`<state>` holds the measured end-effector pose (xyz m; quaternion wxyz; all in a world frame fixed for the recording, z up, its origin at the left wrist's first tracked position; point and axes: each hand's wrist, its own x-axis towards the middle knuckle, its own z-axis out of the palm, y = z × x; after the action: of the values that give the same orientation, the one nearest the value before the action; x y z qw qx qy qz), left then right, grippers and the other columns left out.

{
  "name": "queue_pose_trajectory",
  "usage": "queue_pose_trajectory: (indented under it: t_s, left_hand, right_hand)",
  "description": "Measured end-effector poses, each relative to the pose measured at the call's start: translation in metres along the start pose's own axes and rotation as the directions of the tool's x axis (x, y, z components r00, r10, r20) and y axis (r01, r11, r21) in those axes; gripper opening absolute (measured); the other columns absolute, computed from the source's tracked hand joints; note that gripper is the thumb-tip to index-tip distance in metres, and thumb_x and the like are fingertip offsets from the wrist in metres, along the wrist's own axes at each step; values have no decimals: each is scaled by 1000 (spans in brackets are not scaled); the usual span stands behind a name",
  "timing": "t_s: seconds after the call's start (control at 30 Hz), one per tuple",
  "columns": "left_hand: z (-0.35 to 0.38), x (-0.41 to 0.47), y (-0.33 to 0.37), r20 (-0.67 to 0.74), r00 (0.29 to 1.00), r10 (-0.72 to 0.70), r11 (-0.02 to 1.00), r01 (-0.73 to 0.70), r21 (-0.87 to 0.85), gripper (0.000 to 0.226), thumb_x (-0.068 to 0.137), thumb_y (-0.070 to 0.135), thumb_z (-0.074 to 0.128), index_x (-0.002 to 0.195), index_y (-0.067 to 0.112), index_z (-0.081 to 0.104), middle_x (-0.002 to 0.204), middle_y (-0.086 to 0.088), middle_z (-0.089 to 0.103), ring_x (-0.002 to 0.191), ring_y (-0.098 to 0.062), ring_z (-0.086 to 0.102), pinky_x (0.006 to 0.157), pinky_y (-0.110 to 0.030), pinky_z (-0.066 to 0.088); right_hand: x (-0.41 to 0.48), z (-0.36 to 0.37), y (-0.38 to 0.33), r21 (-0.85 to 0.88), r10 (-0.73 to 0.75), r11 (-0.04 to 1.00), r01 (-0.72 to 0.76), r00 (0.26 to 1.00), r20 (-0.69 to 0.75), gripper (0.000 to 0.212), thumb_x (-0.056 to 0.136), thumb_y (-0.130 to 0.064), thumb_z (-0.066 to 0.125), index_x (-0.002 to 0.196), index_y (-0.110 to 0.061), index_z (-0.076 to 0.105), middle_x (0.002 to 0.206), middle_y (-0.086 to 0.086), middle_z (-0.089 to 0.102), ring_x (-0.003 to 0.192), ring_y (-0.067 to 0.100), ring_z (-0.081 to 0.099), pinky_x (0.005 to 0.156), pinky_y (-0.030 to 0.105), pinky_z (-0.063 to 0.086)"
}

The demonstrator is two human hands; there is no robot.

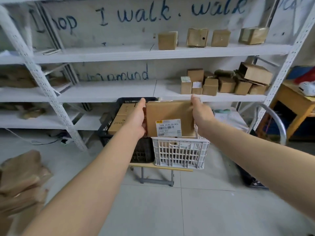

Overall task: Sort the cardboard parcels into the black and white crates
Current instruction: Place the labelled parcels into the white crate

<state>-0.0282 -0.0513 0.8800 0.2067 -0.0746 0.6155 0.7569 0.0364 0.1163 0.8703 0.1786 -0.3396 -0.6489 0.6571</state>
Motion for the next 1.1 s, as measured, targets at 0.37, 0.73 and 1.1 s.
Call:
queue_pose_trajectory:
  t_s: [0.37,0.73,1.1]
  left_hand:
    - [-16,147,16,8,999,-43,998,43,50,12,91,10,51,81,13,56,76,-3,58,68,-16,55,61,-31,48]
    - [70,312,2,-108,987,-120,969,140,203,24,89,-8,39,103,3,54,95,-12,56,80,-22,55,71,-33,51]
    - [137,423,-22,-42,970,-239,961,243,134,13,87,24,64,93,12,63,71,-5,66,62,-18,61,52,-27,54]
  right_hand:
    - [103,81,-1,61,91,994,-90,996,-10,48,86,-54,48,108,-13,56,106,8,61,104,32,59,95,49,48]
    - [266,78,8,42,197,980,-196,980,-24,49,87,-44,50,120,-9,52,102,11,63,81,23,60,60,33,53]
    - [420,70,36,-19,363,932,-363,932,-18,58,82,-53,54,123,-13,48,122,6,52,108,24,50,98,40,40]
